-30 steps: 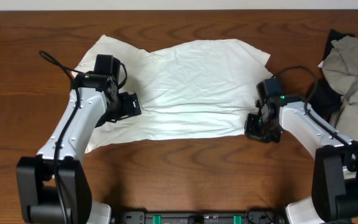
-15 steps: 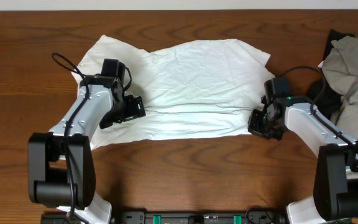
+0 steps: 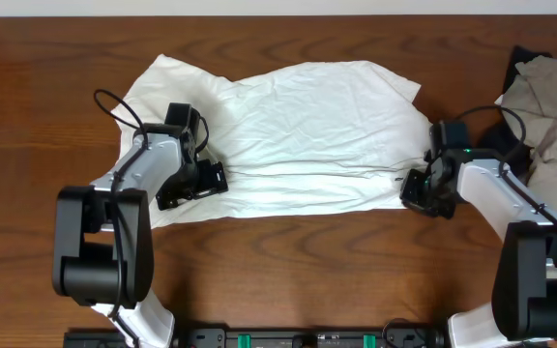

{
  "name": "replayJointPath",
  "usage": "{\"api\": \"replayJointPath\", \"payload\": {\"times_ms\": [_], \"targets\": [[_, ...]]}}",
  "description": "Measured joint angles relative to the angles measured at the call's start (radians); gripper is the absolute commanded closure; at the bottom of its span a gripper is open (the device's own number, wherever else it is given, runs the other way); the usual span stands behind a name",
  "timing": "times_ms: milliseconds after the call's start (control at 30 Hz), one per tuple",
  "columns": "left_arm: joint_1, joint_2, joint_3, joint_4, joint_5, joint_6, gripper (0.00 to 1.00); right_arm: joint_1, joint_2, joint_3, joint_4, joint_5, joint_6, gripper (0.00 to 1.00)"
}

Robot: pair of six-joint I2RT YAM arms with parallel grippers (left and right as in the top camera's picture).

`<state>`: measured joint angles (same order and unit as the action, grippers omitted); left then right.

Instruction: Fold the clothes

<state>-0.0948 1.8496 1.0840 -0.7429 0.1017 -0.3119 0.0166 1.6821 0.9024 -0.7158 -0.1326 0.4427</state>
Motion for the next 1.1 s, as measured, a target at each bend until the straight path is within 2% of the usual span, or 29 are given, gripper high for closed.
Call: {"api": "replayJointPath", "payload": {"times_ms": [267,433,633,833,1100], "targets": [[0.000,-0.008,-0.010,0.011,-0.001,-0.002,0.02,-0.005,0.000,0.000,0.014,0.031,-0.024,0.81],[0.000,-0.008,-0.010,0.011,-0.001,-0.002,0.02,-0.005,0.000,0.000,0.016,0.049,-0.031,0.86],[0.000,-0.008,-0.010,0.011,-0.001,-0.002,0.02,-0.005,0.000,0.000,0.035,0.058,-0.031,0.85],[0.000,-0.008,-0.010,0.013,-0.001,-0.002,0.02,0.012,0.000,0.000,0.051,0.061,-0.032,0.99],[0.000,-0.008,-0.010,0.015,-0.002,-0.002,0.02,0.057,0.000,0.000,0.084,0.051,-0.030,0.99]]}}
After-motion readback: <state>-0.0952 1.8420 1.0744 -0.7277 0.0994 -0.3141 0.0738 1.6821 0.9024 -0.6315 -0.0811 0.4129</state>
